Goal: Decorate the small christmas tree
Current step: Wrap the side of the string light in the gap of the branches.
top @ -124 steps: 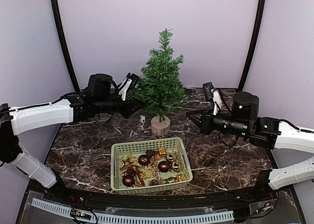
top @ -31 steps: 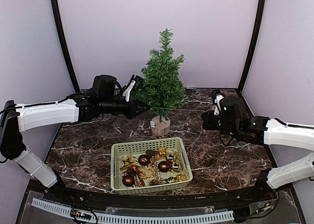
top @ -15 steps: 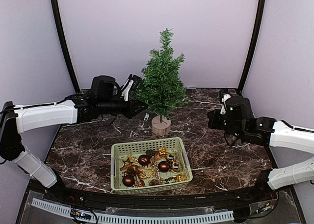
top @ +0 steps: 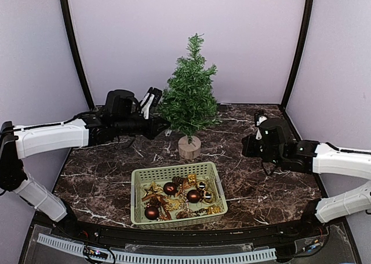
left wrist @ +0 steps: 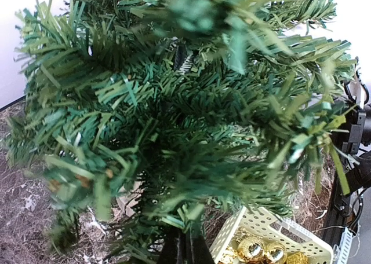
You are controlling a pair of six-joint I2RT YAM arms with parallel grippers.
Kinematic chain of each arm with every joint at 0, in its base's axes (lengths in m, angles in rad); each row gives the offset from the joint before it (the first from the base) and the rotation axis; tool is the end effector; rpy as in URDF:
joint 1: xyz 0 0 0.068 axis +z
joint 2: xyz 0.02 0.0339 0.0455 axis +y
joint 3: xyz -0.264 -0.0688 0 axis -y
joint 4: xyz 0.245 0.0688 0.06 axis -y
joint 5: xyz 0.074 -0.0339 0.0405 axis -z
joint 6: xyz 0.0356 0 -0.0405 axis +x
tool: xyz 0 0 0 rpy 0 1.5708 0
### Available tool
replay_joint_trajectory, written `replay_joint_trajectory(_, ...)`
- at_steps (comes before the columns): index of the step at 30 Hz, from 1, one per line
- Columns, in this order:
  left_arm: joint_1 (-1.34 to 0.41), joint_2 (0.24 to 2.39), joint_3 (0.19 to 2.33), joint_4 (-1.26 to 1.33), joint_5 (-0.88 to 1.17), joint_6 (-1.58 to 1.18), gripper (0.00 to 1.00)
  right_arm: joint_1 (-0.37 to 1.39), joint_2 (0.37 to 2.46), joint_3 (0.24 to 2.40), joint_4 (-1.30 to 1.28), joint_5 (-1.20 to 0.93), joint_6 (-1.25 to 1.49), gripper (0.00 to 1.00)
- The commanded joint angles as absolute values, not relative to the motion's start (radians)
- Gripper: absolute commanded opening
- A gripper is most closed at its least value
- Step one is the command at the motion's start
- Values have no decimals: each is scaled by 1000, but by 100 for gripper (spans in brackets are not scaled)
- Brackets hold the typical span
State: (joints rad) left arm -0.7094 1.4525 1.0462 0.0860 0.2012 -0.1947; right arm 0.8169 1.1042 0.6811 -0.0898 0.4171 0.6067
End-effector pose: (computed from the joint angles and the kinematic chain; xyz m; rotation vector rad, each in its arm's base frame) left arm 0.2541 -0.2275 0.2997 0.6373 1.8601 -0.7964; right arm 0.1762 0.1666 0.2511 0.0371 2.0664 0.4544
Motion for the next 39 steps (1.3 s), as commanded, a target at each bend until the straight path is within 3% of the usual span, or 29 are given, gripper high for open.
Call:
replay_joint_trajectory(1, -694, 1411, 1036, 95, 167, -201, 0, 810, 1151, 688, -14, 376, 591, 0)
replay_joint_trajectory(30, -617, 1456, 1027, 175, 213, -212, 0, 794, 1285, 947, -12, 434, 383, 0)
replay_joint_trajectory(39, -600, 1475, 1032, 188, 222, -211, 0, 722, 1382, 993, 25, 317, 395, 0)
